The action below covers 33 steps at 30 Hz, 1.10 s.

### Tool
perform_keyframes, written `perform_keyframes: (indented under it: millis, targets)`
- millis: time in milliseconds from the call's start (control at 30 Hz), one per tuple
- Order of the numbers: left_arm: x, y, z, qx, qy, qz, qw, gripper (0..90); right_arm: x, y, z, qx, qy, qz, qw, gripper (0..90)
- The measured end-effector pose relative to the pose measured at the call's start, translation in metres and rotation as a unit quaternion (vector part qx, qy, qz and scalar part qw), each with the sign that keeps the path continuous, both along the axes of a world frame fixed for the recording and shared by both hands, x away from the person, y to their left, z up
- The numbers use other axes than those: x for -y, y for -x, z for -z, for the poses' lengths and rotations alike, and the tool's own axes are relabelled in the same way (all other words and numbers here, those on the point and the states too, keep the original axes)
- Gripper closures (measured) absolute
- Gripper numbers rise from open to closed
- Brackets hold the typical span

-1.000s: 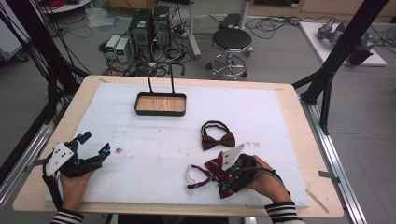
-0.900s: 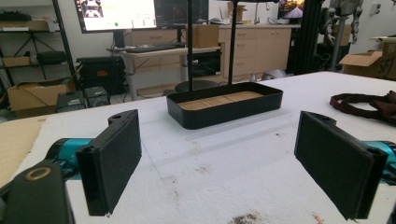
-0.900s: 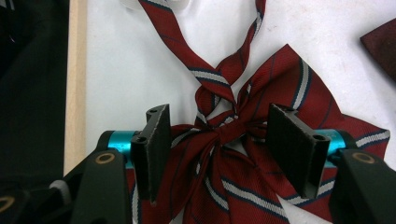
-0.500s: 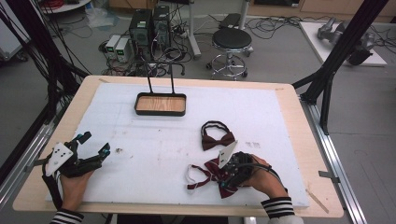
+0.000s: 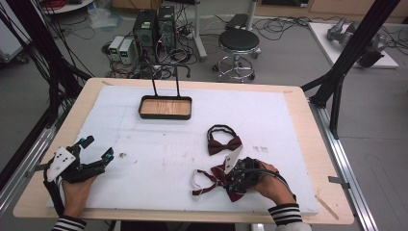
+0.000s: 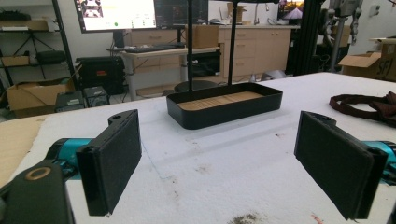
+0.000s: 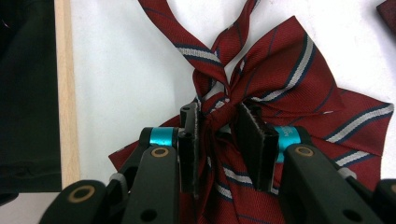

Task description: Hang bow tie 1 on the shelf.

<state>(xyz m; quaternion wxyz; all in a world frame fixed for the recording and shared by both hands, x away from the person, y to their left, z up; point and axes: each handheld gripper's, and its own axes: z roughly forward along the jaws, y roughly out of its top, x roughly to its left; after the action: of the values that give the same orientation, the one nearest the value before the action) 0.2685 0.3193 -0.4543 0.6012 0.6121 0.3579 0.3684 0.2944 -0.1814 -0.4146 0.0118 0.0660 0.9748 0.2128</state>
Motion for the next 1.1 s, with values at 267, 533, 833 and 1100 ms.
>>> perform_keyframes:
  millis: [267,533,833,1100]
  targets:
    - [0.0,0.0,0.0,0.0,0.002,-0.001,1.0,15.3,0.0,0.001,-0.003,0.015,-0.009,-0.004,0.9998,71.2]
    - [0.0,0.0,0.0,0.0,0.001,-0.001,1.0,15.3,0.004,-0.001,-0.014,0.036,-0.076,0.013,0.9964,71.5]
    - [0.0,0.0,0.0,0.0,0.001,-0.002,1.0,15.2,0.007,-0.005,-0.026,0.068,-0.154,0.043,0.9848,71.4]
    - [0.0,0.0,0.0,0.001,0.002,-0.002,1.0,15.3,0.007,-0.008,-0.038,0.107,-0.218,0.083,0.9665,71.4]
